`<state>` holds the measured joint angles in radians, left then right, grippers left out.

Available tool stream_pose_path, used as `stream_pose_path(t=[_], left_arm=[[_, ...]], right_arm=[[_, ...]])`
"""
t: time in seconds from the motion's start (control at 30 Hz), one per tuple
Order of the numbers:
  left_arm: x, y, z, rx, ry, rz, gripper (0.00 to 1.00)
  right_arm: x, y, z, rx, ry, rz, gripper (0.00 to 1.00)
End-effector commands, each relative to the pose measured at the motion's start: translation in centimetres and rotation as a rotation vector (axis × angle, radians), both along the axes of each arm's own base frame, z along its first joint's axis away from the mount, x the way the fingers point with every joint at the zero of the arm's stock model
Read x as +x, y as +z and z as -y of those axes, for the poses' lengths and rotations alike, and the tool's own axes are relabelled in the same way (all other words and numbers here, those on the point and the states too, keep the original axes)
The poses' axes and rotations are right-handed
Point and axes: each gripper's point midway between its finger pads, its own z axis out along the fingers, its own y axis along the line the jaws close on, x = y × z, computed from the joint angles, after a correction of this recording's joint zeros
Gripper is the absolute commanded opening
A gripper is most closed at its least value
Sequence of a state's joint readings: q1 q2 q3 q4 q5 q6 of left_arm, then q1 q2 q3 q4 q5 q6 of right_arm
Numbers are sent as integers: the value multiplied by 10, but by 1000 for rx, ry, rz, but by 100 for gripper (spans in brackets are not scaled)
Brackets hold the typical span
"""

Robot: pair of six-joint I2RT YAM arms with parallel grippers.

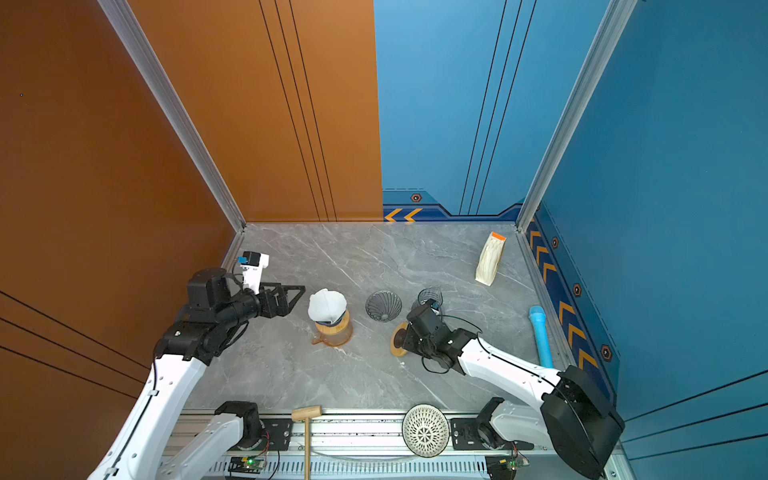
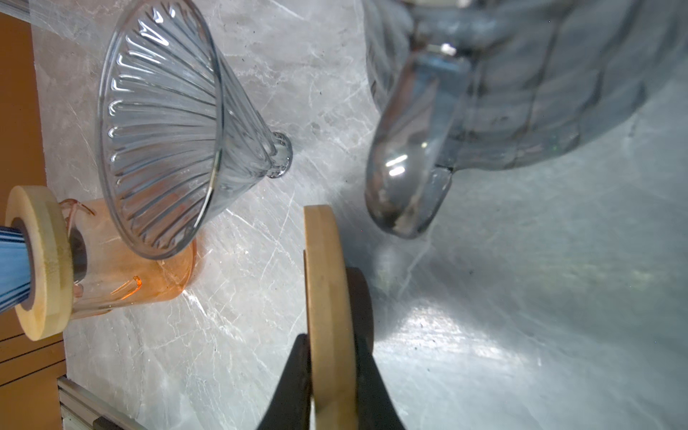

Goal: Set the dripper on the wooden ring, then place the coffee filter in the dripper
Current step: 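Lift the bamboo ring with the right gripper toward the glass pitcher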

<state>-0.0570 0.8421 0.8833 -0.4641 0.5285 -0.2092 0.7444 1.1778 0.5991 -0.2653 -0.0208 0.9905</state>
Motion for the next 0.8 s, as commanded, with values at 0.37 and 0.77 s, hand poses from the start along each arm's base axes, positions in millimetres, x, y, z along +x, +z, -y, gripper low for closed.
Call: stream_pose_path(t=[0.37, 0.77], left_arm=[[-5, 10, 4, -16, -24, 17, 98], [5, 37, 11, 2, -52, 75, 98]], right_arm=[[-2, 63, 3, 27, 124, 120, 0], [33, 142, 30, 76, 147, 230, 0]])
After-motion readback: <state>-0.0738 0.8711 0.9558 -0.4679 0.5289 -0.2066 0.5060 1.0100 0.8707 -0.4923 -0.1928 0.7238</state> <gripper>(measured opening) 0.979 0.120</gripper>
